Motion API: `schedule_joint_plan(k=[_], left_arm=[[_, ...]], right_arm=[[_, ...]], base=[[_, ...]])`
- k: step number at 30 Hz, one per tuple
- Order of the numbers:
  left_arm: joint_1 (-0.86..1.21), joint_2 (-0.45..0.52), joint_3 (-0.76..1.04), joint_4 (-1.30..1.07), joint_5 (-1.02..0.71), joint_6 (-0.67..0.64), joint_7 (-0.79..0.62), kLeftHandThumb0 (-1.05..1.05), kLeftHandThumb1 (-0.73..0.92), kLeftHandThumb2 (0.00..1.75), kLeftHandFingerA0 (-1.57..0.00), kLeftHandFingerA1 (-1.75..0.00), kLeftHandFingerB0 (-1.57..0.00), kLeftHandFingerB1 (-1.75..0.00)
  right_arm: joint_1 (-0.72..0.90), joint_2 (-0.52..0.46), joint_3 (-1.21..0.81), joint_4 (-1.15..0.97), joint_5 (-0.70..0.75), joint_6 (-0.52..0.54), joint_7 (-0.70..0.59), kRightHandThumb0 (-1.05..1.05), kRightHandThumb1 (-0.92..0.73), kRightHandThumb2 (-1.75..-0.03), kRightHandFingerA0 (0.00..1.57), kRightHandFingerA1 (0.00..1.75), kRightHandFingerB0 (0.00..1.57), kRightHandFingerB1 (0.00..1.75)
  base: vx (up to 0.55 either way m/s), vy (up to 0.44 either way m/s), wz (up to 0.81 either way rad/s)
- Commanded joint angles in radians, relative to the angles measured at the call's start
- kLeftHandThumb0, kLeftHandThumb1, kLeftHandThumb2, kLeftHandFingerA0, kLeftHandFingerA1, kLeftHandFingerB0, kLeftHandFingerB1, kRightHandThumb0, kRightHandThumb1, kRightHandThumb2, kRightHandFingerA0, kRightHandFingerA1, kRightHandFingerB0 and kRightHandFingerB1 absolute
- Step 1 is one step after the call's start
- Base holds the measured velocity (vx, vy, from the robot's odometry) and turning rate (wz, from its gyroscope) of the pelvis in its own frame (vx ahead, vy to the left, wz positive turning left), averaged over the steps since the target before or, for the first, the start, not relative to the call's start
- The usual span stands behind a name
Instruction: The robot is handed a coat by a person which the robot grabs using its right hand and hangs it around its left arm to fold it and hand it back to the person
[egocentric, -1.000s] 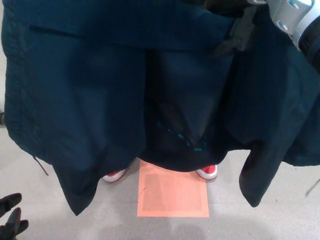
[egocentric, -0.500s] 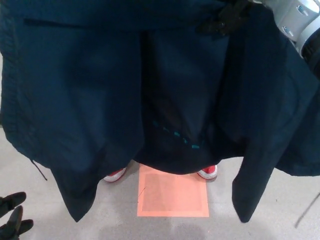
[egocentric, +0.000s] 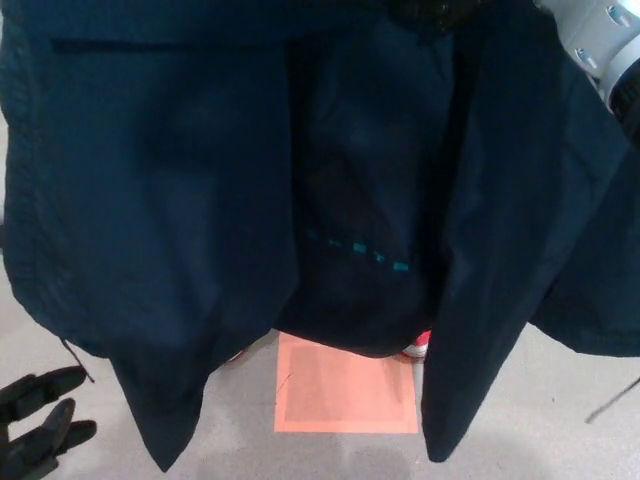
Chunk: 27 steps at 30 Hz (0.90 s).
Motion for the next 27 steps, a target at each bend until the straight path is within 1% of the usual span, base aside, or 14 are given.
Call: schedule_joint_plan(k=[1,6,7,10,11,14,16,19,22,23,24,25,26,27], left_arm=[[0.199,0.001,-0.010,-0.429,-0.211,0.161,-0.267,-0.62,0.63,1.01,-0.44,-0.59,-0.23,-0.48],[0.236,0.025,-0.021,-0.523,-0.229,0.199,-0.306,-0.60,0.66,1.03,-0.41,-0.59,-0.22,-0.49],[0.246,0.040,-0.032,-0.546,-0.231,0.212,-0.337,-0.66,0.83,0.66,-0.44,-0.44,-0.32,-0.38],[0.255,0.047,-0.033,-0.581,-0.253,0.228,-0.370,-0.59,0.65,1.02,-0.43,-0.59,-0.25,-0.50],[0.269,0.053,-0.035,-0.595,-0.259,0.234,-0.383,-0.64,0.82,0.65,-0.46,-0.44,-0.38,-0.40],[0.290,0.070,-0.052,-0.650,-0.285,0.254,-0.448,-0.65,0.83,0.65,-0.48,-0.45,-0.42,-0.41],[0.303,0.093,-0.070,-0.686,-0.297,0.265,-0.499,-0.67,0.85,0.65,-0.43,-0.45,-0.36,-0.40],[0.308,0.114,-0.081,-0.726,-0.322,0.314,-0.534,-0.70,0.84,0.65,-0.42,-0.45,-0.36,-0.41],[0.334,0.140,-0.097,-0.787,-0.364,0.374,-0.587,-0.72,0.84,0.66,-0.38,-0.45,-0.33,-0.40],[0.331,0.146,-0.104,-0.804,-0.374,0.373,-0.603,-0.69,0.67,1.05,-0.36,-0.58,-0.25,-0.51],[0.324,0.149,-0.109,-0.818,-0.381,0.370,-0.614,-0.69,0.67,1.05,-0.36,-0.58,-0.25,-0.51],[0.330,0.160,-0.118,-0.845,-0.381,0.383,-0.614,-0.75,0.84,0.63,-0.41,-0.44,-0.35,-0.39],[0.333,0.166,-0.124,-0.866,-0.382,0.396,-0.610,-0.76,0.82,0.63,-0.42,-0.43,-0.36,-0.39],[0.334,0.170,-0.129,-0.883,-0.385,0.407,-0.606,-0.76,0.82,0.63,-0.42,-0.43,-0.36,-0.39]], right_arm=[[-0.146,0.017,-0.042,0.078,-0.098,-0.134,-0.589,-0.22,-0.76,-0.62,0.80,1.19,0.75,0.94],[-0.195,0.024,-0.020,0.096,-0.124,-0.124,-0.598,-0.23,-0.73,-0.61,0.87,0.99,0.81,0.80],[-0.203,0.038,-0.058,0.103,-0.085,-0.134,-0.605,-0.20,-0.71,-0.62,0.80,1.44,0.68,1.33],[-0.225,0.049,-0.085,0.112,-0.057,-0.136,-0.580,-0.20,-0.71,-0.66,0.77,1.53,0.67,1.38],[-0.222,0.058,-0.106,0.115,-0.036,-0.139,-0.581,-0.18,-0.71,-0.64,0.79,1.67,0.64,1.51],[-0.247,0.070,-0.145,0.129,-0.005,-0.120,-0.550,-0.17,-0.77,-0.68,0.83,1.62,0.67,1.41],[-0.264,0.074,-0.145,0.138,-0.016,-0.109,-0.556,-0.25,-0.81,-0.64,0.95,1.25,0.79,1.13],[-0.287,0.078,-0.150,0.152,-0.024,-0.107,-0.560,-0.24,-0.78,-0.62,1.03,1.08,0.86,0.95],[-0.303,0.086,-0.166,0.160,-0.016,-0.123,-0.560,-0.18,-0.69,-0.66,0.95,1.31,0.86,1.07],[-0.316,0.088,-0.169,0.164,-0.016,-0.125,-0.562,-0.17,-0.69,-0.66,0.88,1.50,0.77,1.23],[-0.331,0.089,-0.168,0.168,-0.021,-0.123,-0.564,-0.17,-0.69,-0.66,0.88,1.50,0.77,1.23],[-0.342,0.097,-0.179,0.170,-0.011,-0.115,-0.560,-0.26,-0.75,-0.66,0.85,1.45,0.76,1.11],[-0.352,0.101,-0.187,0.172,-0.006,-0.113,-0.555,-0.31,-0.81,-0.64,0.92,1.12,0.80,0.88],[-0.361,0.102,-0.193,0.175,-0.005,-0.113,-0.550,-0.31,-0.81,-0.64,0.92,1.12,0.80,0.88]], base=[[0.00,0.000,0.00],[0.00,0.000,0.00],[0.00,0.000,0.00],[0.00,0.000,0.00],[0.00,0.000,0.00],[0.00,0.000,0.00],[0.00,0.000,0.00],[0.00,0.000,0.00],[0.00,0.000,0.00],[0.00,0.000,0.00],[0.00,0.000,0.00],[0.00,0.000,0.00],[0.00,0.000,0.00],[0.00,0.000,0.00]])
